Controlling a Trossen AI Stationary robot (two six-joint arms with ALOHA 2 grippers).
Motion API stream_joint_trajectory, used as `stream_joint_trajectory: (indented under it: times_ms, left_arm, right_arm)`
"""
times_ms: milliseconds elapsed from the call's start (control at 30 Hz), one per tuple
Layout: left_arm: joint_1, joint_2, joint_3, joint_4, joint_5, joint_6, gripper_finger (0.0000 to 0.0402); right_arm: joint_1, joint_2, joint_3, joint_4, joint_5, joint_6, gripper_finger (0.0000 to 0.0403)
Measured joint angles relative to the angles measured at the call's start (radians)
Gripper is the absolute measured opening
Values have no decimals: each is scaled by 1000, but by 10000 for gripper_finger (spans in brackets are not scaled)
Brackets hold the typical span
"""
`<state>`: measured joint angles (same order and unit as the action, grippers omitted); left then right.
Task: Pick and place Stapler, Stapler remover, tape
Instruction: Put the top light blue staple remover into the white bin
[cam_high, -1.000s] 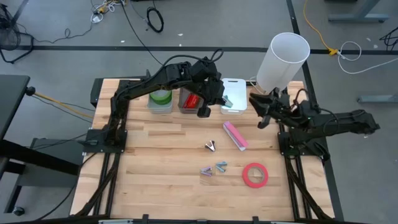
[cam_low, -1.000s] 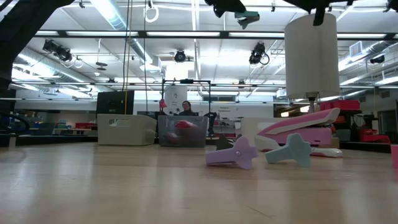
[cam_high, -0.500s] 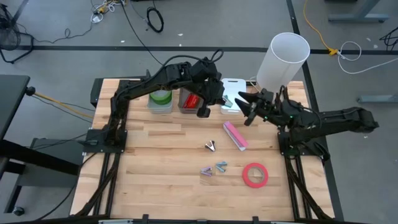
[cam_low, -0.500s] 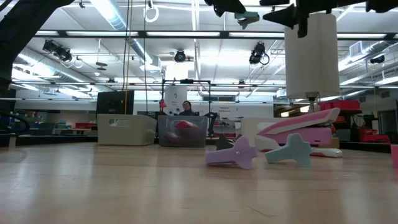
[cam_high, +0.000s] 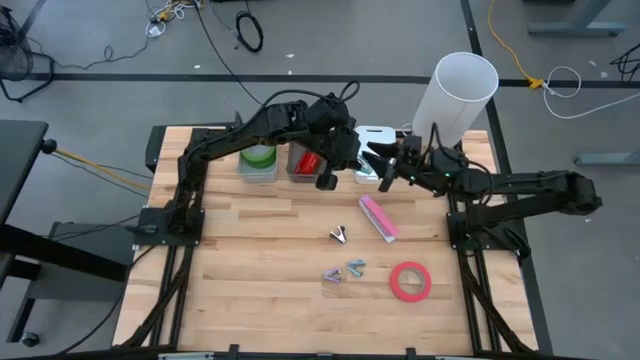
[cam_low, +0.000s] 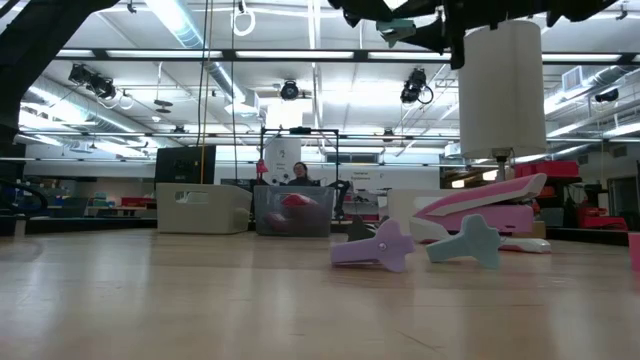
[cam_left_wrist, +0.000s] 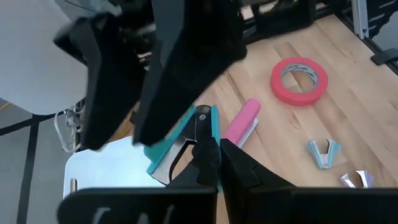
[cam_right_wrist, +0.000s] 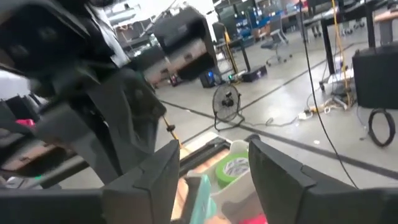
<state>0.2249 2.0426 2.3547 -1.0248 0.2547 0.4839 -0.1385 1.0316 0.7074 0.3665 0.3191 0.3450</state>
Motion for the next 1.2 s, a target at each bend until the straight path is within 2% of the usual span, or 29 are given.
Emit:
stream_joint_trajectory:
  times_ms: [400, 967, 1200]
  left_arm:
    - [0, 0, 0, -1, -1, 1, 6]
    - [0, 0, 0, -1, -21, 1, 8]
    - [0, 0, 0, 0, -22, 1, 4]
  right_arm:
    - [-4, 21, 0, -35, -23, 18, 155]
    - [-4, 21, 0, -55, -28, 41, 28]
    - [-4, 20, 0, -55, -28, 41, 6]
